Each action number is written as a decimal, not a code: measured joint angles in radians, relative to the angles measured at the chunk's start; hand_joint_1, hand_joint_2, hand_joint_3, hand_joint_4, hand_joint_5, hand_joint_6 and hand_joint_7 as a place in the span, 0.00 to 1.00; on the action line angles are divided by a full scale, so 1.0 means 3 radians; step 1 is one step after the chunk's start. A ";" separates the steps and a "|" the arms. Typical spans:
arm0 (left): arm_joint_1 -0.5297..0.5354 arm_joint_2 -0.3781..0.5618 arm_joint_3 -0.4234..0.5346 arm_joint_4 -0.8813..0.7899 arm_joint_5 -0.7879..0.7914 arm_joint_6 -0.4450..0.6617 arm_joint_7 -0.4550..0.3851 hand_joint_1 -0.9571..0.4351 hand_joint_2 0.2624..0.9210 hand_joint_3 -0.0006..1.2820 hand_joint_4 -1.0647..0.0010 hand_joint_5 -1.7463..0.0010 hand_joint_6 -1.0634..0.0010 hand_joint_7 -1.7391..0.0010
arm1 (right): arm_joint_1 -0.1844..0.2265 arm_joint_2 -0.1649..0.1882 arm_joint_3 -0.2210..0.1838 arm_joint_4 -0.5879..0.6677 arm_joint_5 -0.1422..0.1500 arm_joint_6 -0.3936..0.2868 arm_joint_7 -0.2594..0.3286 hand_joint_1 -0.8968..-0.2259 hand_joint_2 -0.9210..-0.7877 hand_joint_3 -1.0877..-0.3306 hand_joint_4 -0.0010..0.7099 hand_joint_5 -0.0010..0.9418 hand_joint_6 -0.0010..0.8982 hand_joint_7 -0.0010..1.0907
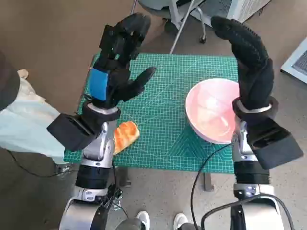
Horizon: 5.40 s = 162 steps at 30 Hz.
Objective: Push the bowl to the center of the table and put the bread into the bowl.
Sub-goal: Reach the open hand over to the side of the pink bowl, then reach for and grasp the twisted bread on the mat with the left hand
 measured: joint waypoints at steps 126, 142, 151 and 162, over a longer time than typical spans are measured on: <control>0.1066 0.0649 0.0248 -0.0803 0.0277 0.0141 0.0041 0.30 1.00 0.21 0.72 1.00 0.79 0.86 | -0.0637 0.0510 -0.1447 0.2453 0.0459 0.1595 -0.1030 0.71 0.00 0.30 0.35 0.00 0.04 0.75; 0.1857 0.1288 0.0220 -0.2522 0.1225 0.2328 -0.0053 0.37 1.00 0.08 0.77 1.00 0.75 0.88 | -0.0680 0.0375 -0.1094 0.2382 0.0103 0.1023 -0.0849 0.57 0.00 0.35 0.40 0.02 0.10 0.61; 0.2028 0.1422 -0.0146 -0.2752 0.1740 0.2902 -0.0093 0.37 1.00 0.02 0.76 1.00 0.68 0.92 | -0.0683 0.0238 -0.0734 0.2116 -0.0112 0.0073 -0.0361 0.48 0.00 0.41 0.53 0.04 0.17 0.60; 0.2050 0.1376 -0.0677 -0.2421 0.2244 0.3056 -0.0052 0.38 0.97 0.00 0.73 1.00 0.65 0.96 | -0.0641 0.0207 -0.0562 0.1707 0.0079 -0.0759 0.0263 0.57 0.00 0.43 0.51 0.01 0.17 0.63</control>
